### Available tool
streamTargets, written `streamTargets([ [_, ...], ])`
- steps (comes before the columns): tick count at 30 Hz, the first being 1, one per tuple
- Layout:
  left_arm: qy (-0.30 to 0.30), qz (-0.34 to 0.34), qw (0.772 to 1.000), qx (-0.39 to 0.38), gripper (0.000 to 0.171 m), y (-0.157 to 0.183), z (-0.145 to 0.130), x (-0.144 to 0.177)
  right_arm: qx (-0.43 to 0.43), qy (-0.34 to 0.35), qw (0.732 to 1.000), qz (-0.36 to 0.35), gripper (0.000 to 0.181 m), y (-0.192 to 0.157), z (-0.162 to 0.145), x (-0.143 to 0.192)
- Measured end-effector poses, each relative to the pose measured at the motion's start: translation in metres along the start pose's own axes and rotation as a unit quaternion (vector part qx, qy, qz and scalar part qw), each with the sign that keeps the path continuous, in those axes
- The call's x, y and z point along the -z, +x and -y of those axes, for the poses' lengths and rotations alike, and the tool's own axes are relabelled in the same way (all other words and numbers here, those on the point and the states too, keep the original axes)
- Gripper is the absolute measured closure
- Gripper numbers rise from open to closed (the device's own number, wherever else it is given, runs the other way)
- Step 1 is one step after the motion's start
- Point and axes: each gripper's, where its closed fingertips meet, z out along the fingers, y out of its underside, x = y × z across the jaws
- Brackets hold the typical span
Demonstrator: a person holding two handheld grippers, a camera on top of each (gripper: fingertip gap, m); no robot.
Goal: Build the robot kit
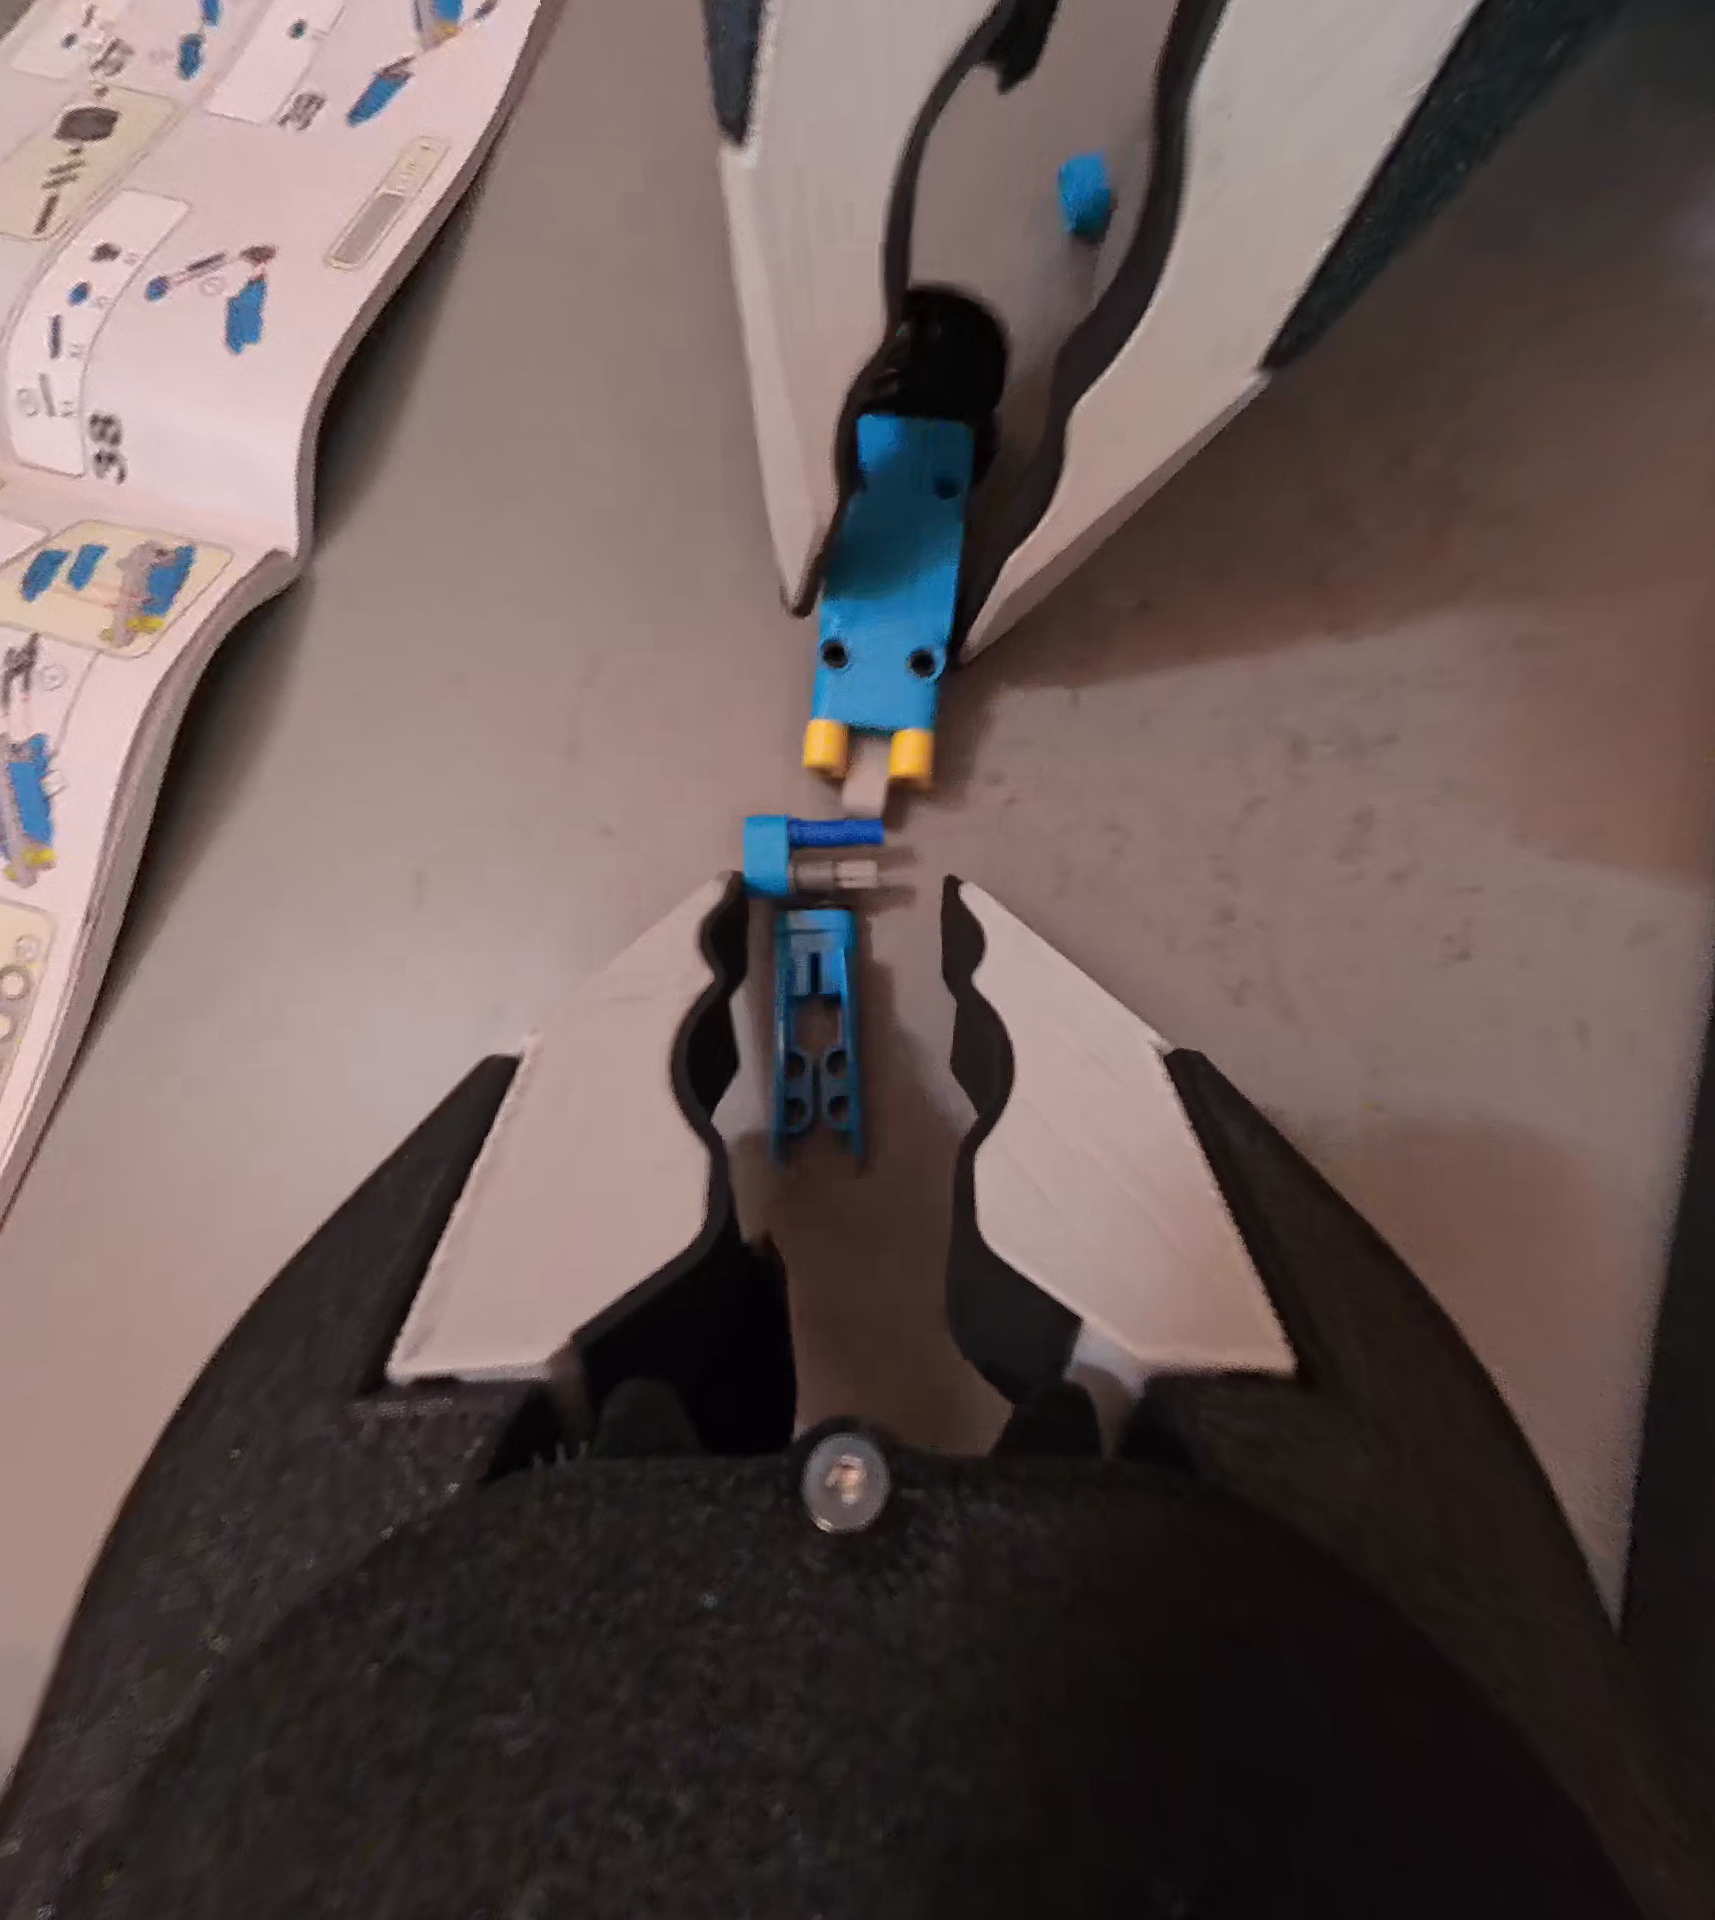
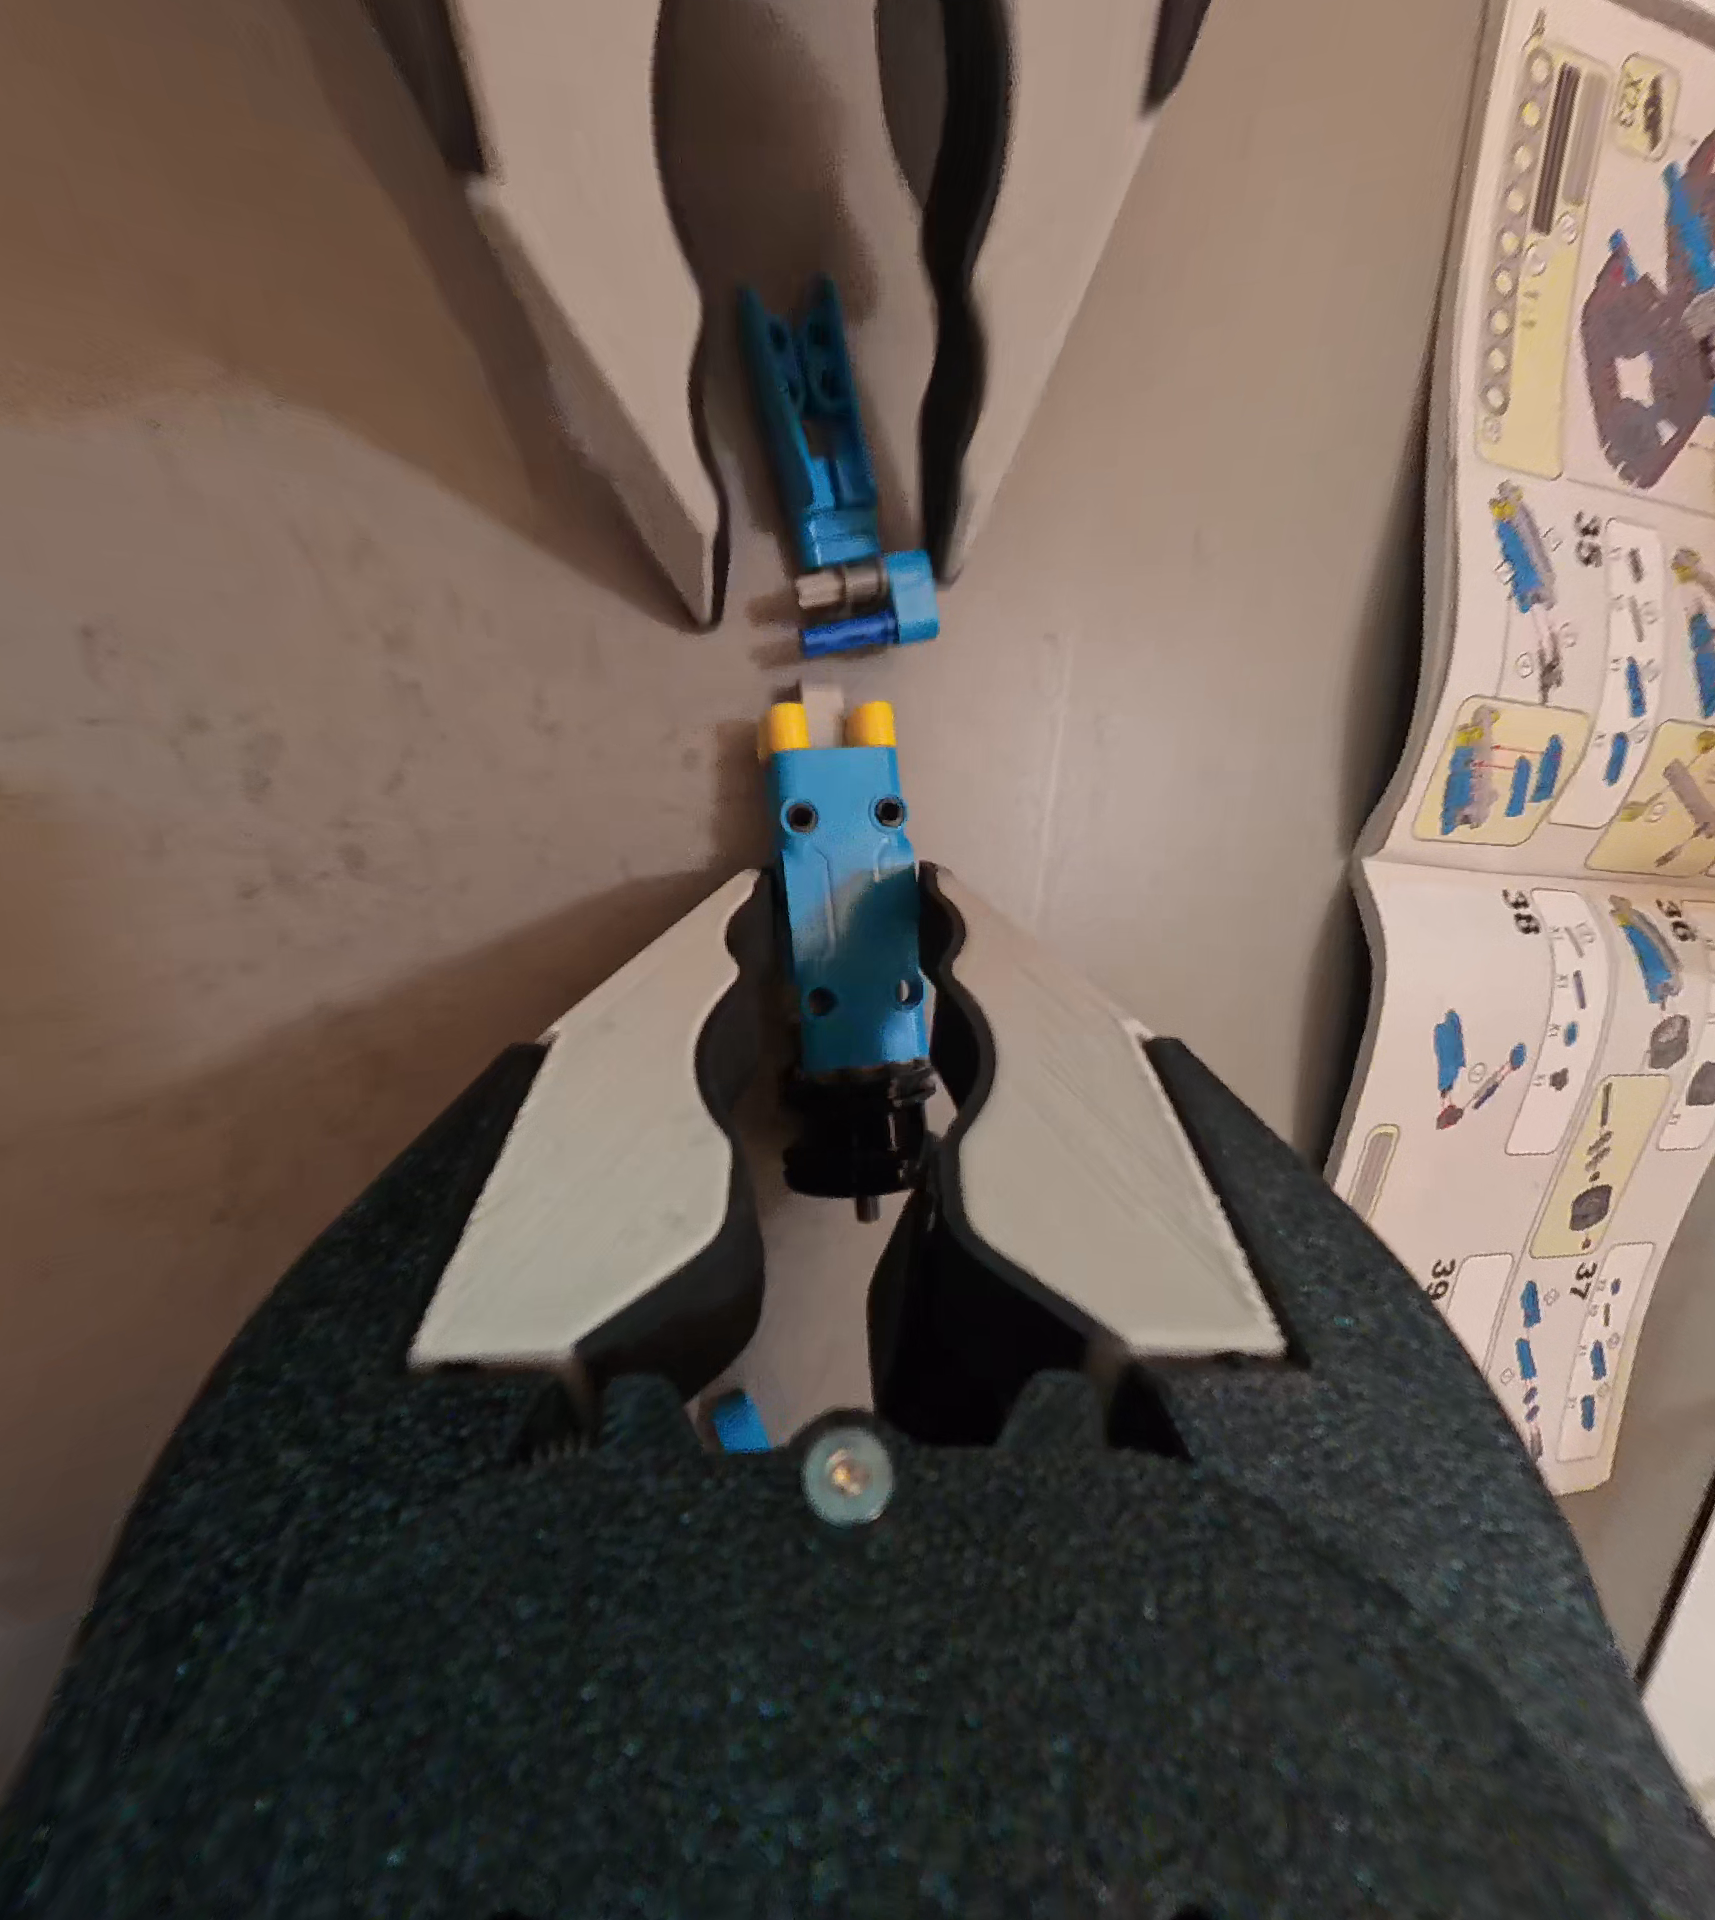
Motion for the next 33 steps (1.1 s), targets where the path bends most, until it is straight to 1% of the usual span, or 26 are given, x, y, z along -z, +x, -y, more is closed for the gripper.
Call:
streamTargets([
  [2, 0.005, -0.009, 1.0, -0.003, 0.147, 0.002, 0.002, -0.002, -0.001, 0.005, 1.0, 0.003, 0.155, -0.001, 0.002, 0.0],
  [5, 0.009, -0.014, 1.0, 0.008, 0.147, 0.001, 0.001, -0.002, 0.004, 0.009, 1.0, 0.01, 0.155, -0.005, 0.004, 0.0],
  [8, 0.008, -0.012, 1.0, 0.008, 0.147, 0.001, -0.001, 0.0, 0.003, 0.009, 0.999, 0.037, 0.155, -0.014, 0.002, 0.004],
  [10, 0.005, -0.006, 1.0, 0.0, 0.144, 0.0, -0.004, 0.003, 0.002, 0.012, 0.999, 0.036, 0.155, -0.014, 0.002, 0.004],
  [13, 0.003, -0.023, 1.0, -0.007, 0.144, 0.005, -0.008, 0.006, 0.001, 0.028, 0.998, 0.053, 0.155, -0.02, 0.007, 0.004],
  [17, 0.009, -0.034, 0.999, 0.007, 0.149, 0.006, -0.006, 0.005, 0.005, 0.03, 0.999, 0.042, 0.155, -0.018, 0.011, 0.002],
  [19, 0.01, -0.031, 0.999, 0.014, 0.155, 0.004, -0.006, 0.004, 0.002, 0.034, 0.999, 0.042, 0.155, -0.017, 0.01, 0.002],
  [24, 0.017, -0.038, 0.998, 0.05, 0.157, 0.002, -0.004, 0.003, -0.005, 0.044, 0.998, 0.044, 0.155, -0.015, 0.009, 0.004],
  [28, 0.018, -0.029, 0.998, 0.049, 0.157, 0.001, -0.004, 0.003, -0.006, 0.058, 0.997, 0.04, 0.155, -0.013, 0.01, 0.006],
  [33, 0.02, -0.024, 0.998, 0.046, 0.157, 0.001, -0.004, 0.003, -0.02, 0.064, 0.996, 0.051, 0.155, -0.013, 0.01, 0.005],
])
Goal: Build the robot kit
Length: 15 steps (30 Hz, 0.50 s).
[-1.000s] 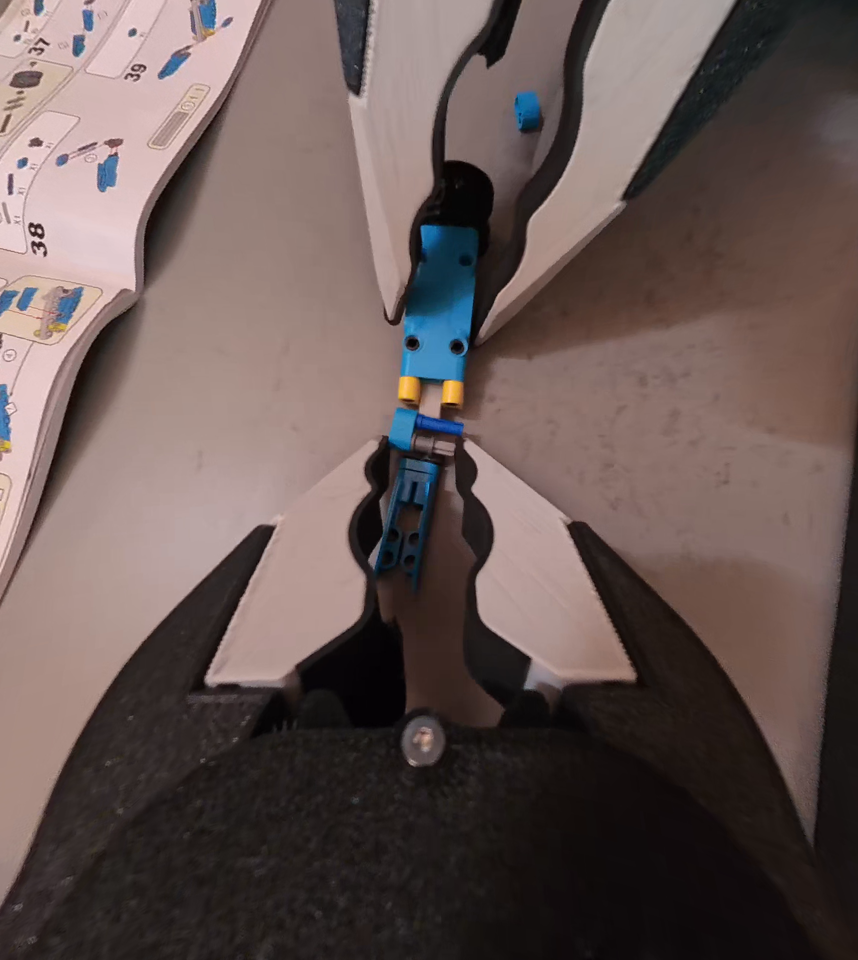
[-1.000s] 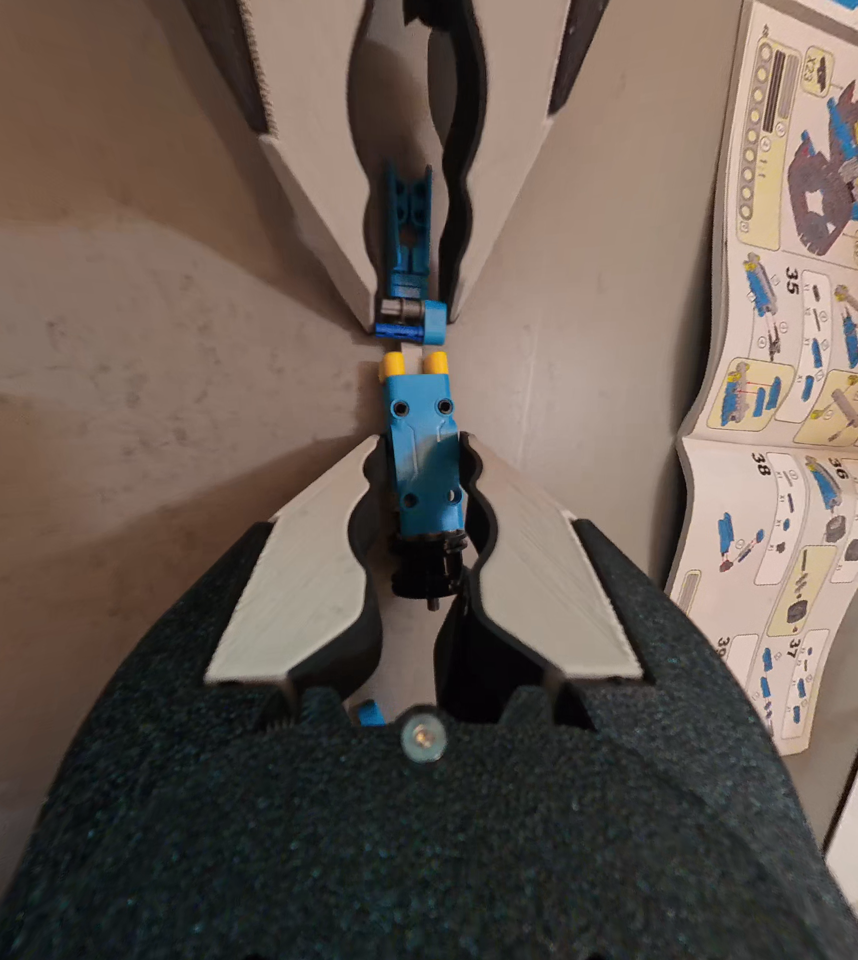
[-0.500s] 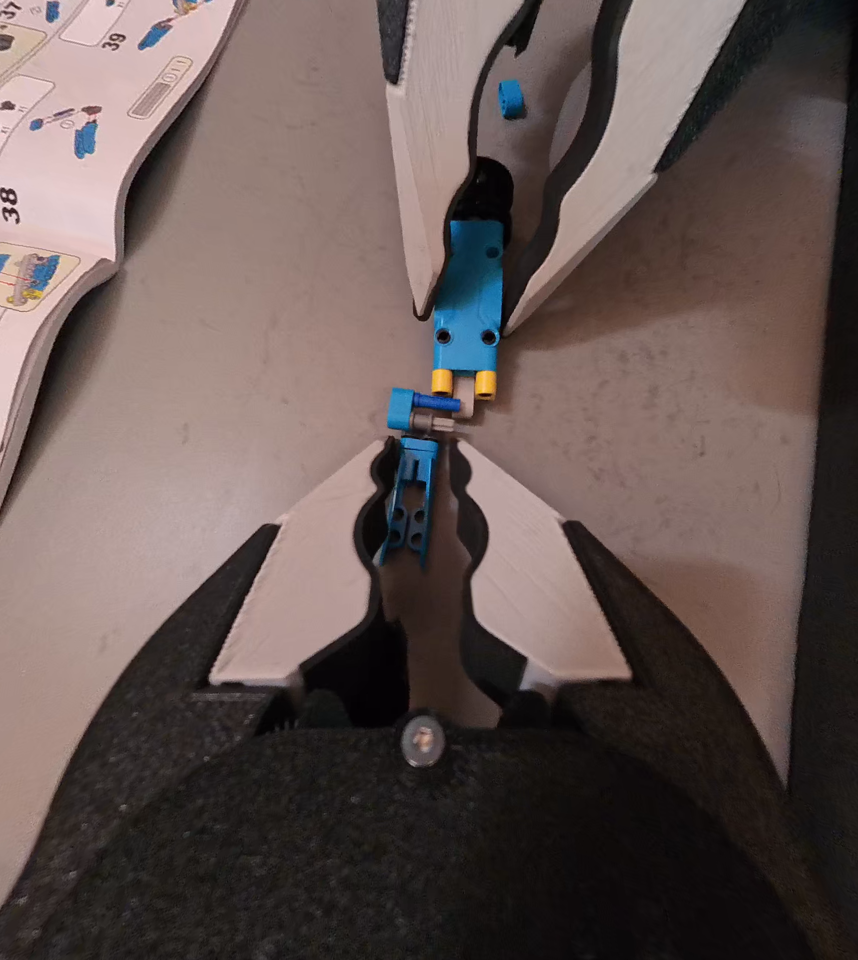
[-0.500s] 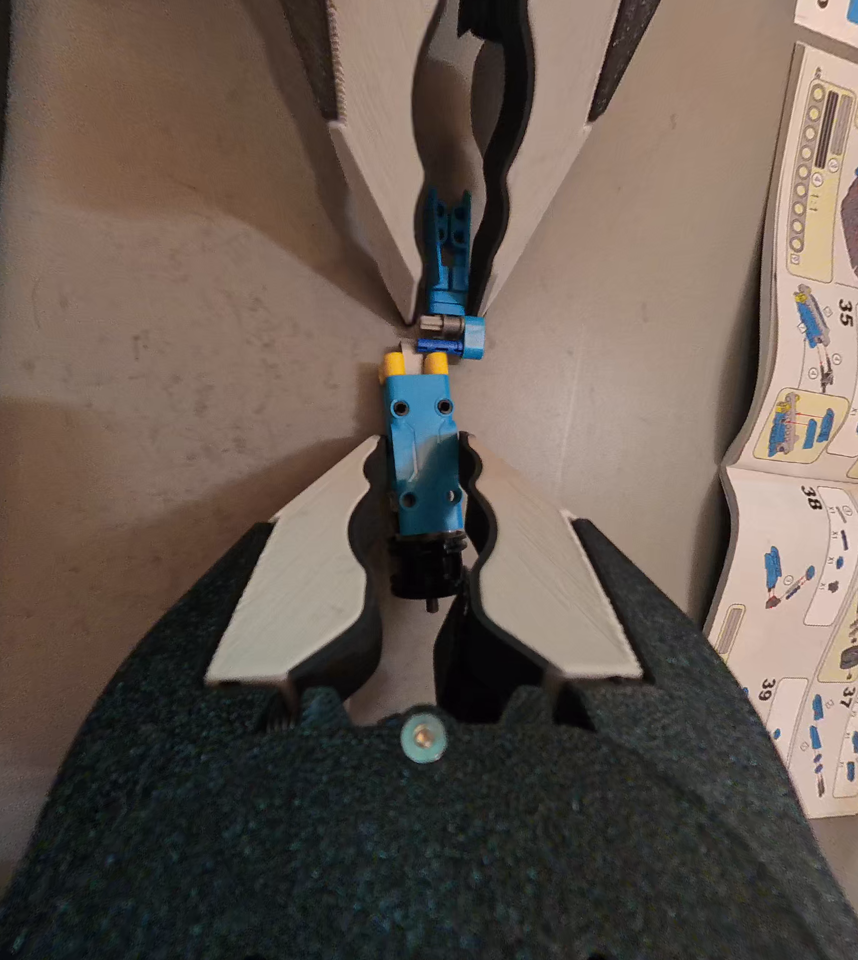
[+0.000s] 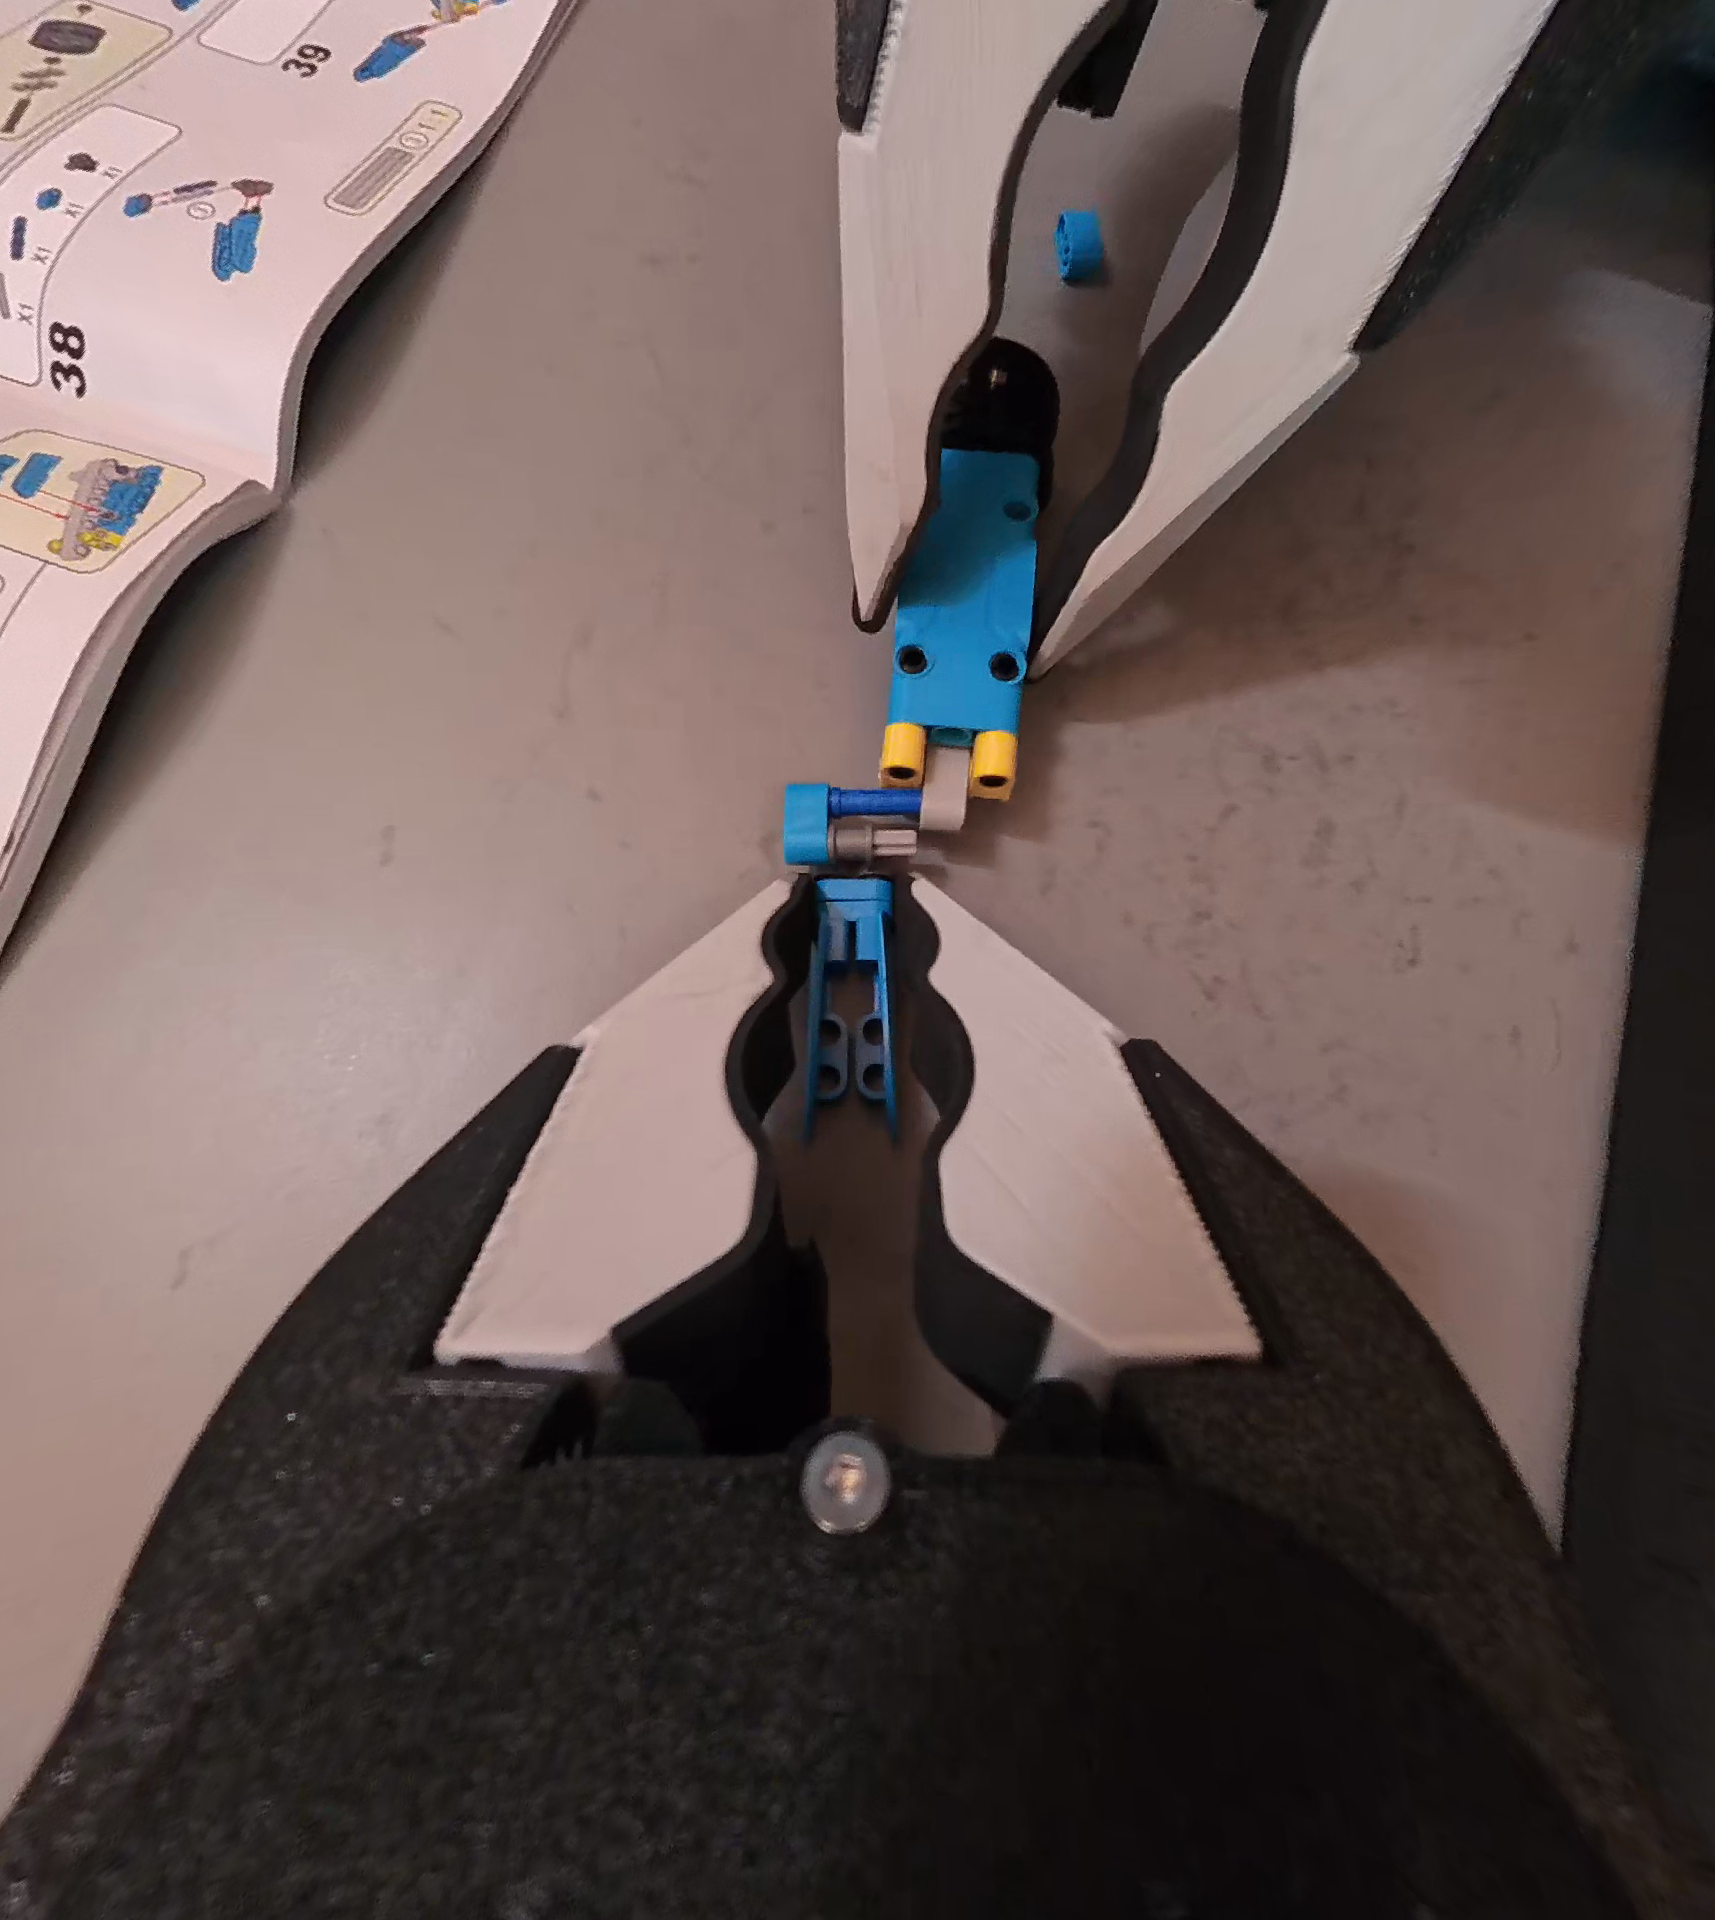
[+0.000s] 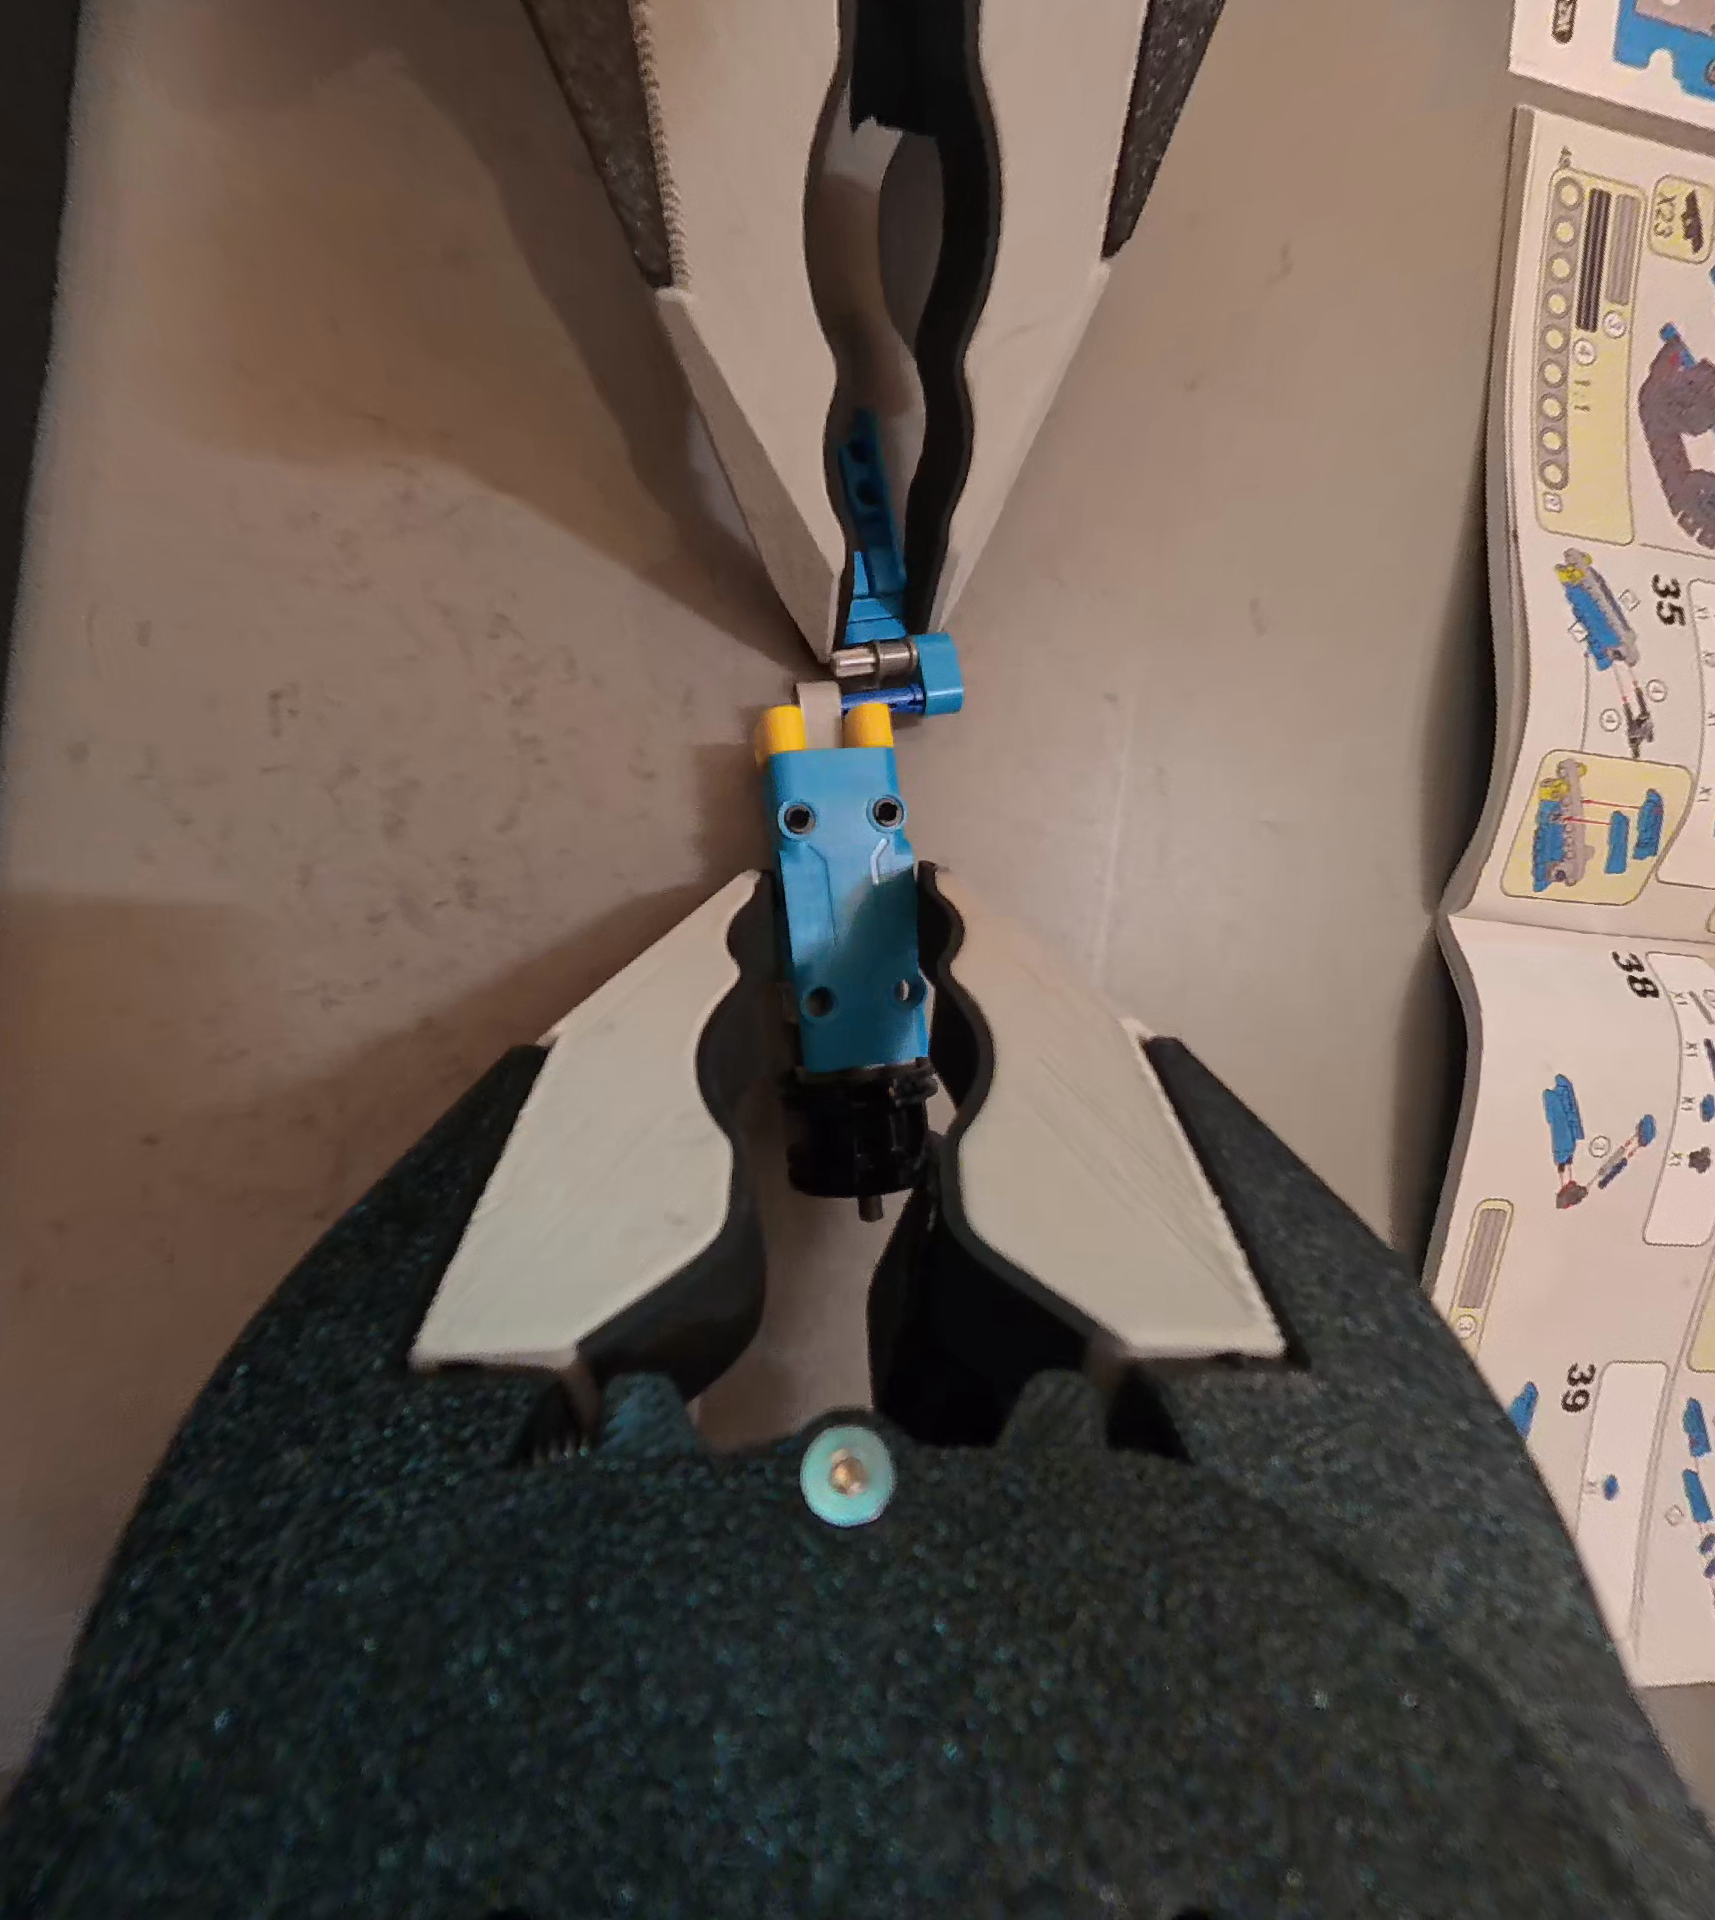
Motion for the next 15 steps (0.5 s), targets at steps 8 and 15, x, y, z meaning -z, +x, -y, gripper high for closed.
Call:
streamTargets([
  [8, 0.001, 0.0, 1.0, -0.007, 0.157, 0.0001, -0.0002, 0.0, 0.0, -0.02, 1.0, -0.009, 0.155, 0.0016, -0.0011, -0.0003],
  [15, -0.001, 0.004, 1.0, -0.023, 0.156, 0.0006, -0.0004, 0.0001, -0.007, -0.018, 1.0, -0.002, 0.155, 0.0042, -0.0016, 0.0],
])
